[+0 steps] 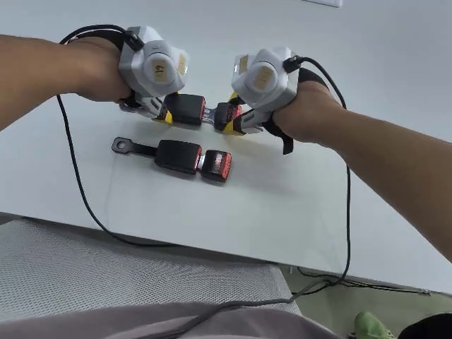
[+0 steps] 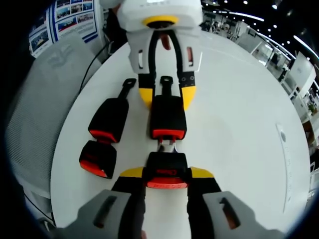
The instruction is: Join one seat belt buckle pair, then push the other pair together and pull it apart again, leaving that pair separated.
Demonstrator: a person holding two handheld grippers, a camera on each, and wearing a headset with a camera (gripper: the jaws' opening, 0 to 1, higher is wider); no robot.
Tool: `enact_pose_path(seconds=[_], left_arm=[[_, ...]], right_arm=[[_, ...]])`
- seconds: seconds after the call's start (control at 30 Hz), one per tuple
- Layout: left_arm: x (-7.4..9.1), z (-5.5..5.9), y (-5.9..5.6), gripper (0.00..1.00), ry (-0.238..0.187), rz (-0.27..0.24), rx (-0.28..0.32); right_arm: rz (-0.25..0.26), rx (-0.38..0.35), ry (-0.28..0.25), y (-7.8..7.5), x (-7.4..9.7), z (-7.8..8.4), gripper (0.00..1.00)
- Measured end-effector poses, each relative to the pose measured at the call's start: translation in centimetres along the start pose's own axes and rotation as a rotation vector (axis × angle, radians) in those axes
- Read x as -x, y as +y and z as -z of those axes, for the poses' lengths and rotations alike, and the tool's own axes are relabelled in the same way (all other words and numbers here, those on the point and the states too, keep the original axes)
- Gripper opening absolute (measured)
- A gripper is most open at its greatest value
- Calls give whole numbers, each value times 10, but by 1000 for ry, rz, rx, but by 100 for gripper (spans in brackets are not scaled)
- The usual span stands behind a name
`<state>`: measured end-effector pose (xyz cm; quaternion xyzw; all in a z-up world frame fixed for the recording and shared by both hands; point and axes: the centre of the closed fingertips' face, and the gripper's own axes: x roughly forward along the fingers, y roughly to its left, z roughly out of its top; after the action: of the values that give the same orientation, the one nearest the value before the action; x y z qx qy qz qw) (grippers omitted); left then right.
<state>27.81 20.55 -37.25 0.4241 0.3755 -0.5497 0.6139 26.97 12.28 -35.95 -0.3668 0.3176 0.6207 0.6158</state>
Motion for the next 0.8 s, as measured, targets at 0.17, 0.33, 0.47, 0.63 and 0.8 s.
enact_pose_path(seconds=[0.17,0.33,0.47,0.63,0.8], left_arm=[[1,-2,-1,29,-18,-2,0],[1,-2,-1,29,-10,3,-1],[1,-2,-1,29,-7,7,1],[2,-2,-1,29,-8,8,8],[2,-2,-1,29,-2,8,10]], right_arm=[[-9,5,-7,1,0,-2,29],[-10,9,-8,1,-2,-7,29],[-12,17,-10,1,-7,-18,29],[-12,7,-15,-2,-8,-16,29],[-11,6,-14,0,-7,-16,29]])
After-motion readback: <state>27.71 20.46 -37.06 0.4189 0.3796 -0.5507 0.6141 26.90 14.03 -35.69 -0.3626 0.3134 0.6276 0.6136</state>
